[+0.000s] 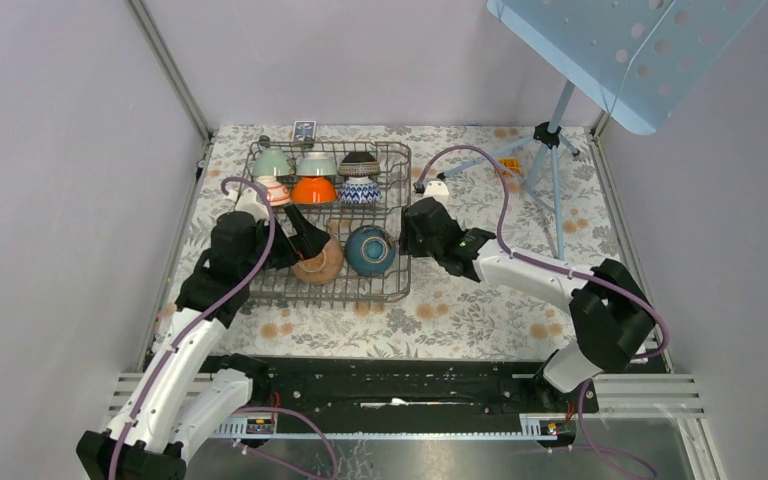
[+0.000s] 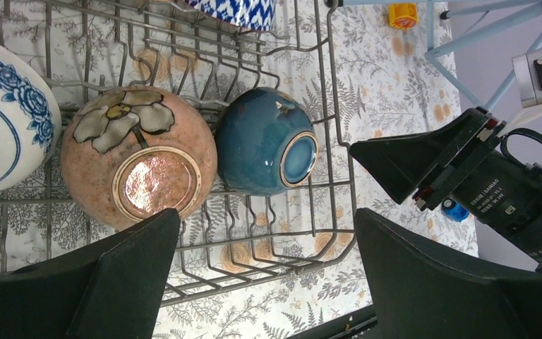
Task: Unload the bowls from the dish rack
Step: Adjust the dish rack at the center of the board.
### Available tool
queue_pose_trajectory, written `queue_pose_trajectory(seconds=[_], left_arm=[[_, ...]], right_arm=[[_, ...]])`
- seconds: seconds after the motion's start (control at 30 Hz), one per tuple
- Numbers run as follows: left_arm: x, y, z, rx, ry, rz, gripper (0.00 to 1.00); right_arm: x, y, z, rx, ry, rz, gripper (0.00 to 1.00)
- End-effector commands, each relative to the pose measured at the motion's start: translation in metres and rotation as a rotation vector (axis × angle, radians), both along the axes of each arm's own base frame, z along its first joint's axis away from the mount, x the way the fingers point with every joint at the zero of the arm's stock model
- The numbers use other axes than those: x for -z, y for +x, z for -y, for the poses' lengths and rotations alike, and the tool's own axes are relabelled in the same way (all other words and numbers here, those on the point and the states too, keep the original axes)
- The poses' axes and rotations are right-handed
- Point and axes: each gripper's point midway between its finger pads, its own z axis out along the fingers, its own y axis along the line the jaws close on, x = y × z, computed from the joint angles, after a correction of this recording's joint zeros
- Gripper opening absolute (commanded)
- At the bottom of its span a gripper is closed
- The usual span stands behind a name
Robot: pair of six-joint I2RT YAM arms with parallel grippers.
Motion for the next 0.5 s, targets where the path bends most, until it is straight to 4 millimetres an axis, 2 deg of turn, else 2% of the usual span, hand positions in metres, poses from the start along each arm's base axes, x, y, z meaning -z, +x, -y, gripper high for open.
queue_pose_trajectory(seconds=[0.0,0.1,0.3,0.47], left_arm=[[0.004,0.007,-0.001,-0.034,-0.017,-0.006,0.99],[0.008,0.01,-0.007,-0.085,-0.022,-0.013,0.99],[-0.005,0.008,-0.003,-0.093,-0.106,0.068,0.99],[-0.001,0.009,-0.005,-0.098,-0.095,0.062,0.99]], right_arm=[[0.001,0.012,0.006,0.039,-0.044,0.006,0.51],[0.009,0.013,0.008,0.043,-0.067,-0.014,0.49],[0.02,0.013,0.013,0.054,-0.099,-0.045,0.44],[0.026,0.011,0.019,0.059,-0.136,-0.064,0.4]])
